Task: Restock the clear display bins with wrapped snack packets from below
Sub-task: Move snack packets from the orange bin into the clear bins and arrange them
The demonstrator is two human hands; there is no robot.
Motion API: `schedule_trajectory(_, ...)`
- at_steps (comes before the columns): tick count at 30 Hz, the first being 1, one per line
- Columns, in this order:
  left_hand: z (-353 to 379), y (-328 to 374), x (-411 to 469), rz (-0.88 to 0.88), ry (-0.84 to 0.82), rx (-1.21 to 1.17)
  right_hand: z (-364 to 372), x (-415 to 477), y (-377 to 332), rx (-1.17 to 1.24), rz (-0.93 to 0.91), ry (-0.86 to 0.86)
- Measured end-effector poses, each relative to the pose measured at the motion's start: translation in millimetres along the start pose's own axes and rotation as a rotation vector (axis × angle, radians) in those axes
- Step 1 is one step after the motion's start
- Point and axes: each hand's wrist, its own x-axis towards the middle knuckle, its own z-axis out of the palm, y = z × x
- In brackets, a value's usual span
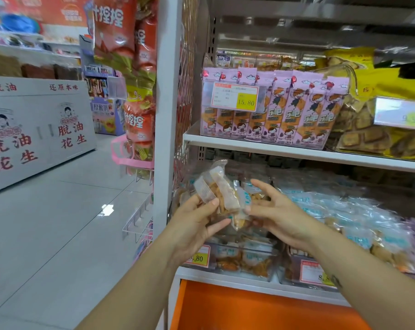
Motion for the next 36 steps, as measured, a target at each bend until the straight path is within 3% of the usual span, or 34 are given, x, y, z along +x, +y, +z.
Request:
schedule_trajectory(2, 0.3, 1.3, -1.2, 0.001, -0.057, -0.007, -6.8, -2.8, -4.8, -0.124, -0.005, -0.017)
schedule_trajectory(5, -1.1, 2.9, -3.2, 0.080, -0.065, 0.098, -12.4, -11.8, -11.2, -0.564, -0.103, 0.045)
schedule_trajectory(8, -3.4, 8.0, -5.2, 0.271, 0.020, 0.455, -17.7, -16.4, -9.1, -0.845, -0.256, 0.227)
schedule_trajectory(10, -4.1, 12.3, -5.1, 0.423, 0.114, 0.704, -21.4, -17.4, -6.2, -0.804, -0.357, 0.404)
schedule_trajectory(13, -5.7, 15.4, -5.1, 0.529, 0.213, 0.876, -27.8, -14.4, -5.2, -0.685, -0.452, 0.599)
schedule_trajectory(18, -11.3, 5.2, -2.4, 0.591, 0.220, 1.064, -21.8, -17.4, -10.0, -0.395, -0.321, 0.575)
schedule_trajectory(21, -6.3, 1.6, -4.6, 0.619, 0.185, 1.064, -5.5, -25.5, -12.3, -0.258, -0.195, 0.406)
schedule_trajectory(24, -3.0, 1.3, -6.7, 0.564, 0.123, 0.999, 4.2, -30.2, -6.7, -0.326, -0.113, 0.341)
schedule_trajectory(28, 12.7, 1.1, -11.2, 0.306, 0.049, 0.447, 7.2, -32.9, -2.0, -0.260, -0.058, 0.333)
schedule_trajectory(30, 17.1, -1.0, -12.1, 0.253, 0.039, 0.281, 11.1, -34.4, 1.2, -0.172, -0.026, 0.303)
schedule_trajectory(36, 8.7, -7.0, -12.2, 0.250, -0.050, 0.395, 18.9, -41.5, 5.3, -0.113, -0.043, 0.153)
